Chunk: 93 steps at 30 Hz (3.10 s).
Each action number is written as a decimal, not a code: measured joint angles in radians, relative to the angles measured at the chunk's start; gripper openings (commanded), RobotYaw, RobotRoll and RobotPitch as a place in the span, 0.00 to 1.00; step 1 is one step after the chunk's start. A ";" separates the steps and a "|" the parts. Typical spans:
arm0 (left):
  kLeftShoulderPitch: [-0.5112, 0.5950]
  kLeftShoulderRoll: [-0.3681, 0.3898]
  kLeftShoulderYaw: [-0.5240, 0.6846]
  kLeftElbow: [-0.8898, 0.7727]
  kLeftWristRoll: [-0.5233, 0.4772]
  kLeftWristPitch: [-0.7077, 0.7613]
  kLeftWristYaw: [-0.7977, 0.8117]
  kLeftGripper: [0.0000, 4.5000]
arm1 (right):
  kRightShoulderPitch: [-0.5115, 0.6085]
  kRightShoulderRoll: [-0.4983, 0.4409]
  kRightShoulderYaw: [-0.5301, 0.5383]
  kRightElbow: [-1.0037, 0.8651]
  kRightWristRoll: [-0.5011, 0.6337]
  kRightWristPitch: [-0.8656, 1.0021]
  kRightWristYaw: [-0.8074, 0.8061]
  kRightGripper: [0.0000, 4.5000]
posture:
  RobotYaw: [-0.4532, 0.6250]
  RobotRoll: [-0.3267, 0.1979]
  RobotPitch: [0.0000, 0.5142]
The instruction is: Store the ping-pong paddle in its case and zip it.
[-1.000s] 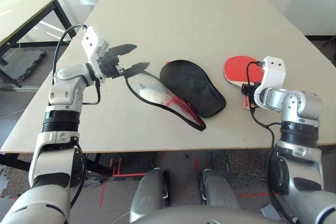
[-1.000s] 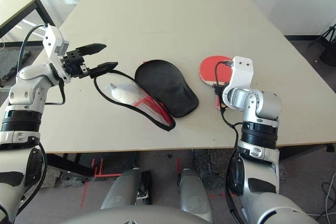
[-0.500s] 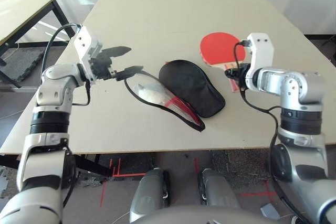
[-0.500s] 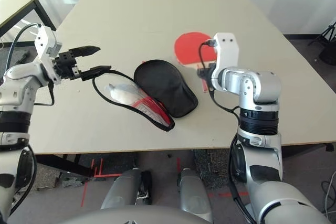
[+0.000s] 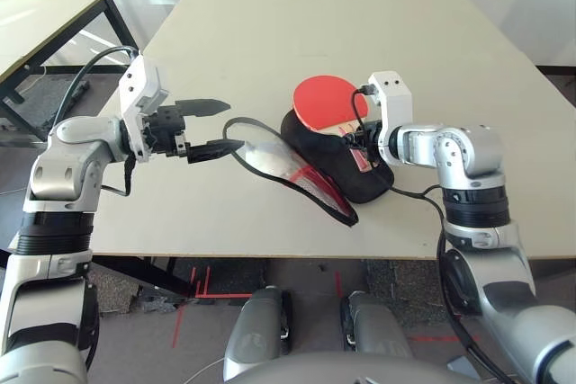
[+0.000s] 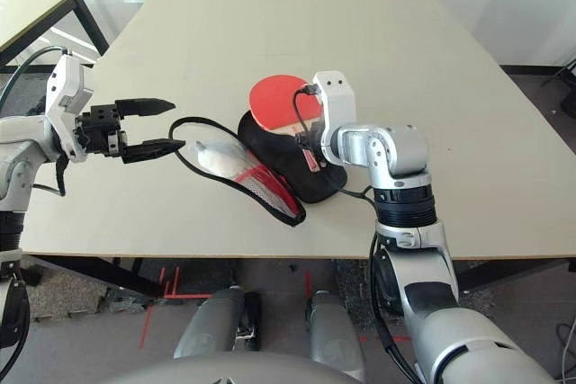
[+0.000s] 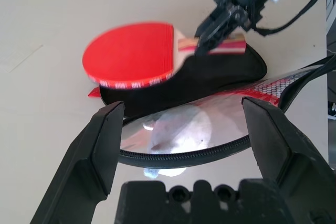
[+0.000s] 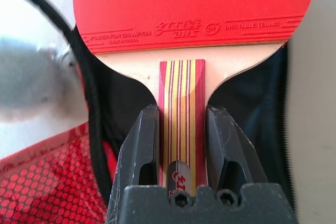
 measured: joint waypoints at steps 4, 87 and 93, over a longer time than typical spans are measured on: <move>0.017 0.001 0.015 -0.024 -0.016 0.013 0.013 1.00 | 0.007 -0.015 0.062 0.004 -0.008 -0.019 0.028 0.24 | 0.57 0.62 0.08; 0.036 0.069 0.037 0.005 -0.040 0.018 0.028 1.00 | 0.124 -0.210 0.166 -0.087 -0.014 -0.007 0.234 0.25 | 0.54 0.62 0.07; 0.036 0.067 0.036 0.005 -0.040 0.017 0.028 1.00 | 0.128 -0.214 0.166 -0.104 -0.007 0.003 0.234 0.25 | 0.54 0.62 0.08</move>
